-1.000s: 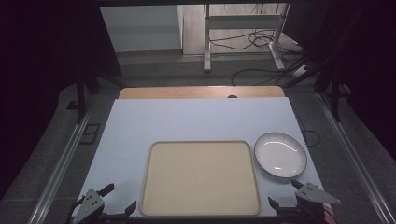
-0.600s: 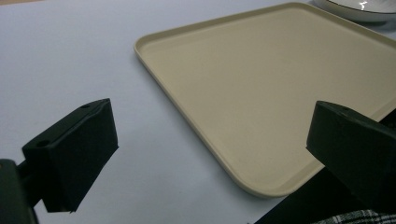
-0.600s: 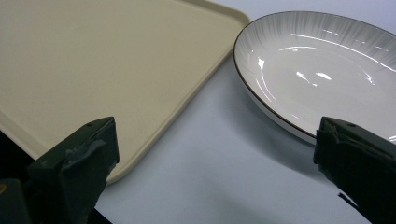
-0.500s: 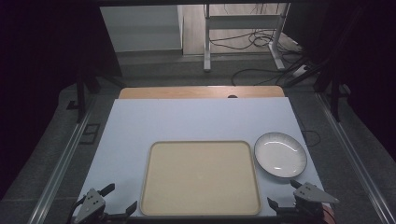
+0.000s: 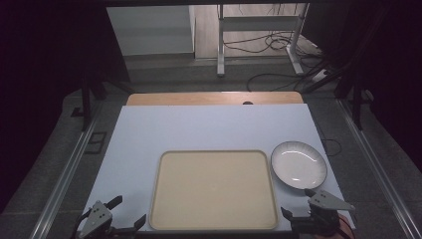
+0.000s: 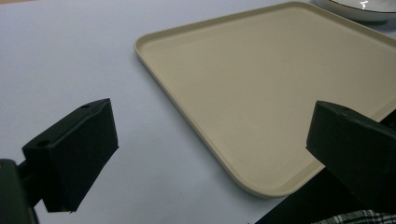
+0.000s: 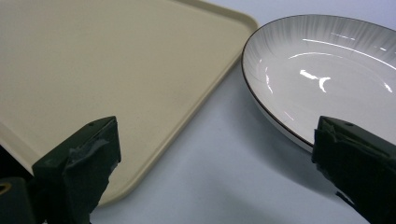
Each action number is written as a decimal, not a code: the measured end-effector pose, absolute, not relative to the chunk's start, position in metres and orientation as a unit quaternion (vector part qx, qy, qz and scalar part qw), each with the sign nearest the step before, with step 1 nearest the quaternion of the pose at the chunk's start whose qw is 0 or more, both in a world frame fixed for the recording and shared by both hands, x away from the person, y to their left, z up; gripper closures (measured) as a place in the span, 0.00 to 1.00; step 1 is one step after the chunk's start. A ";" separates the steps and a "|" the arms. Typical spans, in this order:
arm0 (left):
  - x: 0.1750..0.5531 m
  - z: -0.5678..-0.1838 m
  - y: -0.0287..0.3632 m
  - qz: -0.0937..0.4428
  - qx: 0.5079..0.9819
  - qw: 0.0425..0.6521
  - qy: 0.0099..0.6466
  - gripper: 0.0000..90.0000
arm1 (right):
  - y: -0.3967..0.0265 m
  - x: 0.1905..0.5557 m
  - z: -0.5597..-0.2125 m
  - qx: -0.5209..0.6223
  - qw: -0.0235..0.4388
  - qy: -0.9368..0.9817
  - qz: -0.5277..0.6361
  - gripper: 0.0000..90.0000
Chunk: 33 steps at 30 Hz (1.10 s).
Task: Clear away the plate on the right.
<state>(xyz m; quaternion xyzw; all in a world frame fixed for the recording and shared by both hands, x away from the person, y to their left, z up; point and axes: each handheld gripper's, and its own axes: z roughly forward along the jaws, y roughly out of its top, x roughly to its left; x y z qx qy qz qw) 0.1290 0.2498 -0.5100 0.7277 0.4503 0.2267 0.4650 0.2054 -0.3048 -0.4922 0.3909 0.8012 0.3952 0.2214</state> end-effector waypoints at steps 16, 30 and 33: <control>0.129 -0.510 0.250 0.225 0.727 0.466 0.452 0.02 | -0.296 0.216 -0.490 0.413 0.248 0.794 0.371 0.00; 0.130 -0.510 0.250 0.225 0.727 0.466 0.452 0.02 | -0.286 0.222 -0.491 0.407 0.267 0.817 0.309 0.05; 0.130 -0.510 0.250 0.225 0.727 0.465 0.452 0.02 | -0.286 0.224 -0.491 0.404 0.275 0.820 0.297 0.07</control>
